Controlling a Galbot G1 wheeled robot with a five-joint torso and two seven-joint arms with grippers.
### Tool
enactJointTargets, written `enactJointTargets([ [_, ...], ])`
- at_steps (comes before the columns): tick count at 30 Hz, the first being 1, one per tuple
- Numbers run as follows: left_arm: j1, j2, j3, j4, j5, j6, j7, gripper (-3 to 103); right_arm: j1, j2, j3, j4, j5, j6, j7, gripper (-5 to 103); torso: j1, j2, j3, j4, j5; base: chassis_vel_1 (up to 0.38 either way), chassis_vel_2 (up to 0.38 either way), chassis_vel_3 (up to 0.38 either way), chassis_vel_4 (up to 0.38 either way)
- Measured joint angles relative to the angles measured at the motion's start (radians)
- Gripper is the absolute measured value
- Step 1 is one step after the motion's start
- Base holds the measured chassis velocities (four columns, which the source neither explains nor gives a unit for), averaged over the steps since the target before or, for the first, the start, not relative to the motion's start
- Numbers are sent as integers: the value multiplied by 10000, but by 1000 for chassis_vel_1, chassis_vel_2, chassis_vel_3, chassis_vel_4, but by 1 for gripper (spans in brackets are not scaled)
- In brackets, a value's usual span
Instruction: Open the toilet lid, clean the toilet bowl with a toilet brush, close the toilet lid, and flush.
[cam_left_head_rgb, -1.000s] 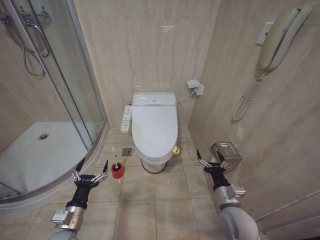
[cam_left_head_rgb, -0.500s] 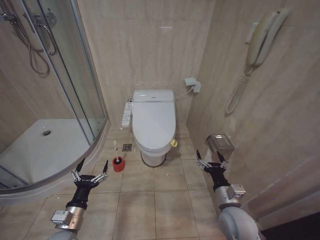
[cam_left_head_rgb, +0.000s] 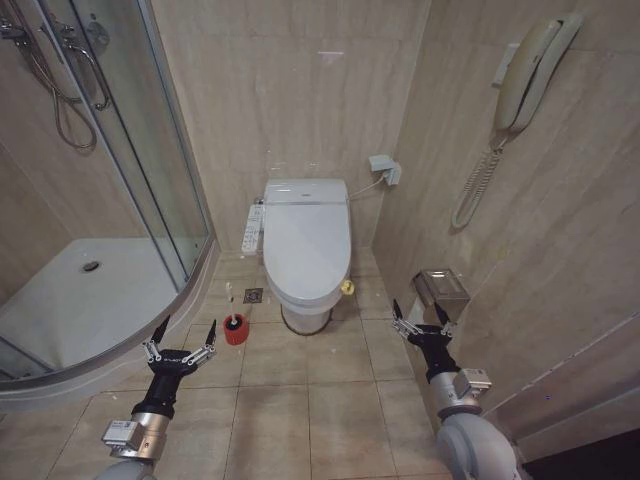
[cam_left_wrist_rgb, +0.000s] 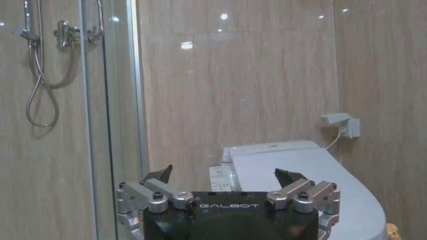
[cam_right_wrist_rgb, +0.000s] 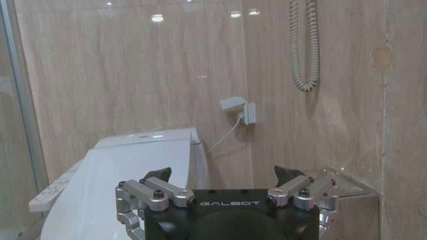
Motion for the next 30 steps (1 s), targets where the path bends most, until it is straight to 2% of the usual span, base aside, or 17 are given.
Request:
enactJointTargets([
  [30,-2,0,0,0,0,0,0,100,-1,0,0,0,0,0,0,100,0,1,0,-1,0,-15,13,16,-12],
])
